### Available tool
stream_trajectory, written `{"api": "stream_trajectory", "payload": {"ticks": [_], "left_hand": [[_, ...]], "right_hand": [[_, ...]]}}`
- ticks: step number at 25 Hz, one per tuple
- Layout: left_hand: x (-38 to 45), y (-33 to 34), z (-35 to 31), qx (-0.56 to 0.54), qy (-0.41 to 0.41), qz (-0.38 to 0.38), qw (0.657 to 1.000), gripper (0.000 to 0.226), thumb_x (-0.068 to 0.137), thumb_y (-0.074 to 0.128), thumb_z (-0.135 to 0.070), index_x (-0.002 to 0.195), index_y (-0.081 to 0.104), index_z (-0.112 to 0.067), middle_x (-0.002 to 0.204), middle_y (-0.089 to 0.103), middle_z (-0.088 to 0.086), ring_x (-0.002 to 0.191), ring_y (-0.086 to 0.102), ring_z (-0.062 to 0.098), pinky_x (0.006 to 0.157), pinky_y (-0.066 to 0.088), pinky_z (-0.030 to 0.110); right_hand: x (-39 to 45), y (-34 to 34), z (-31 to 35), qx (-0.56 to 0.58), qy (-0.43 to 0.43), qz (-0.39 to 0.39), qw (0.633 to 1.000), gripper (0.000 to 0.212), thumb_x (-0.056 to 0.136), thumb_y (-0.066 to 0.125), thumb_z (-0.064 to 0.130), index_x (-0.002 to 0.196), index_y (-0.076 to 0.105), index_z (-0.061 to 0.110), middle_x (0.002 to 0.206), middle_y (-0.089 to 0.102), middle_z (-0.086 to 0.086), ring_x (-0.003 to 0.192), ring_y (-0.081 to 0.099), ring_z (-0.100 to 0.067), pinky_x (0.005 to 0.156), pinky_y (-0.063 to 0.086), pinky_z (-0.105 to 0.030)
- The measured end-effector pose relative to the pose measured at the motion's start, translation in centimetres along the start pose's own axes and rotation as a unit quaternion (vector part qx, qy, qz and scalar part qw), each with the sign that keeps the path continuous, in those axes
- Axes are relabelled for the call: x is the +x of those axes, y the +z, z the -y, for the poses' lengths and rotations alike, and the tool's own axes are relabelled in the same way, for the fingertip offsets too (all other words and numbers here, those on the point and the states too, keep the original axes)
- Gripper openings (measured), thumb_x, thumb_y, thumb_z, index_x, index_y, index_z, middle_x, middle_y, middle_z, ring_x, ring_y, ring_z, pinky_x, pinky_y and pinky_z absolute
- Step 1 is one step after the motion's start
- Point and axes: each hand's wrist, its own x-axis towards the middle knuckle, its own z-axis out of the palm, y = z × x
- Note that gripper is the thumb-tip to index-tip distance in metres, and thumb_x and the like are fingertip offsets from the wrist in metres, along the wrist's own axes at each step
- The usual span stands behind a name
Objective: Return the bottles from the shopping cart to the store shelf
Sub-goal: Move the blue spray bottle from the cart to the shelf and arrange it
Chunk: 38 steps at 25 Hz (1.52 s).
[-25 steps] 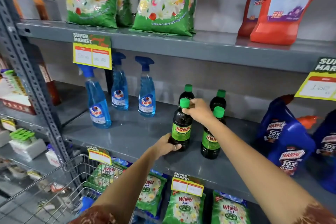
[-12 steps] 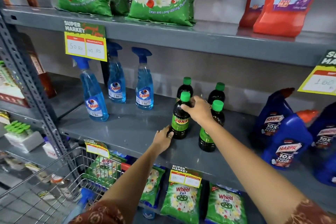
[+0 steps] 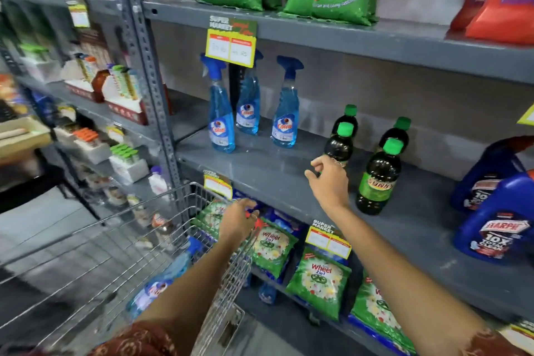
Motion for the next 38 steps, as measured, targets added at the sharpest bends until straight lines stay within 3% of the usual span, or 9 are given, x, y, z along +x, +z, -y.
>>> {"api": "stream_trajectory", "payload": {"ticks": [2,6,13,17,21,25,30,33,38], "left_hand": [[-1.9,-1.8,2.9,0.005,-0.042,-0.007,0.999,0.028,0.085,0.061,-0.014,0.112,0.062,-0.012,0.108,0.069,0.007,0.07,0.065,0.023,0.059,0.051,0.026],[-4.6,-4.5,9.6,0.009,-0.125,-0.027,0.992,0.031,0.079,0.063,-0.008,0.11,0.063,-0.007,0.115,0.067,0.015,0.099,0.064,0.029,0.083,0.051,0.032],[-5.1,-7.7,20.4,-0.026,-0.248,-0.029,0.968,0.033,0.076,0.068,-0.014,0.107,0.063,-0.003,0.106,0.068,0.015,0.099,0.063,0.031,0.071,0.039,0.026],[-2.3,-7.8,27.3,-0.058,-0.307,-0.018,0.95,0.05,0.062,0.068,-0.035,0.099,0.064,-0.003,0.102,0.067,0.022,0.097,0.063,0.036,0.081,0.048,0.039],[-0.3,-7.2,32.7,-0.055,-0.361,0.001,0.931,0.047,0.071,0.072,-0.022,0.113,0.058,-0.007,0.115,0.064,0.015,0.103,0.06,0.031,0.087,0.051,0.038],[1.7,-6.4,37.8,-0.034,-0.395,0.026,0.918,0.061,0.071,0.071,-0.024,0.125,0.05,-0.006,0.127,0.056,0.021,0.114,0.055,0.034,0.094,0.046,0.039],[3.1,-4.2,43.3,0.023,-0.402,0.166,0.9,0.096,0.063,0.079,-0.037,0.139,0.029,-0.009,0.143,0.042,0.018,0.13,0.041,0.032,0.107,0.039,0.038],[3.4,-3.3,44.5,0.037,-0.383,0.178,0.906,0.09,0.062,0.08,-0.034,0.135,0.036,-0.008,0.135,0.048,0.018,0.125,0.044,0.033,0.103,0.04,0.037],[2.5,-2.2,44.6,0.013,-0.378,0.173,0.909,0.076,0.058,0.083,-0.03,0.12,0.047,-0.003,0.119,0.053,0.019,0.11,0.05,0.031,0.093,0.046,0.038]], "right_hand": [[-2.0,1.9,0.6,0.01,-0.013,0.031,0.999,0.018,0.08,0.063,0.01,0.097,0.062,0.005,0.098,0.067,-0.015,0.095,0.06,-0.031,0.082,0.045,-0.036],[-5.8,6.5,2.1,0.022,-0.029,0.115,0.993,0.018,0.081,0.063,0.011,0.098,0.061,0.007,0.1,0.065,-0.013,0.095,0.059,-0.026,0.083,0.045,-0.034],[-8.2,19.3,5.0,-0.031,-0.051,0.282,0.958,0.017,0.081,0.062,0.011,0.097,0.061,0.007,0.103,0.067,-0.012,0.095,0.061,-0.029,0.077,0.049,-0.037],[-8.7,28.9,5.9,-0.04,-0.017,0.365,0.93,0.021,0.079,0.065,0.011,0.099,0.061,0.004,0.094,0.066,-0.012,0.095,0.061,-0.031,0.081,0.048,-0.039],[-9.8,38.0,4.0,-0.061,0.055,0.419,0.904,0.022,0.08,0.063,0.012,0.102,0.061,0.006,0.092,0.064,-0.01,0.084,0.061,-0.026,0.066,0.043,-0.028],[-11.1,45.5,0.0,-0.077,0.13,0.446,0.882,0.029,0.081,0.065,0.014,0.106,0.06,0.0,0.108,0.069,-0.021,0.097,0.065,-0.033,0.075,0.049,-0.034],[-12.2,51.1,-2.9,-0.038,0.319,0.436,0.841,0.031,0.082,0.066,0.017,0.106,0.054,0.003,0.122,0.061,-0.023,0.108,0.06,-0.038,0.084,0.052,-0.041],[-13.2,52.8,-3.1,0.058,0.454,0.426,0.781,0.037,0.082,0.067,0.017,0.114,0.05,0.007,0.128,0.058,-0.019,0.109,0.06,-0.036,0.072,0.054,-0.04],[-13.8,53.1,-2.9,0.101,0.498,0.422,0.751,0.048,0.085,0.061,0.005,0.128,0.042,0.001,0.132,0.054,-0.019,0.116,0.056,-0.036,0.08,0.045,-0.039]]}}
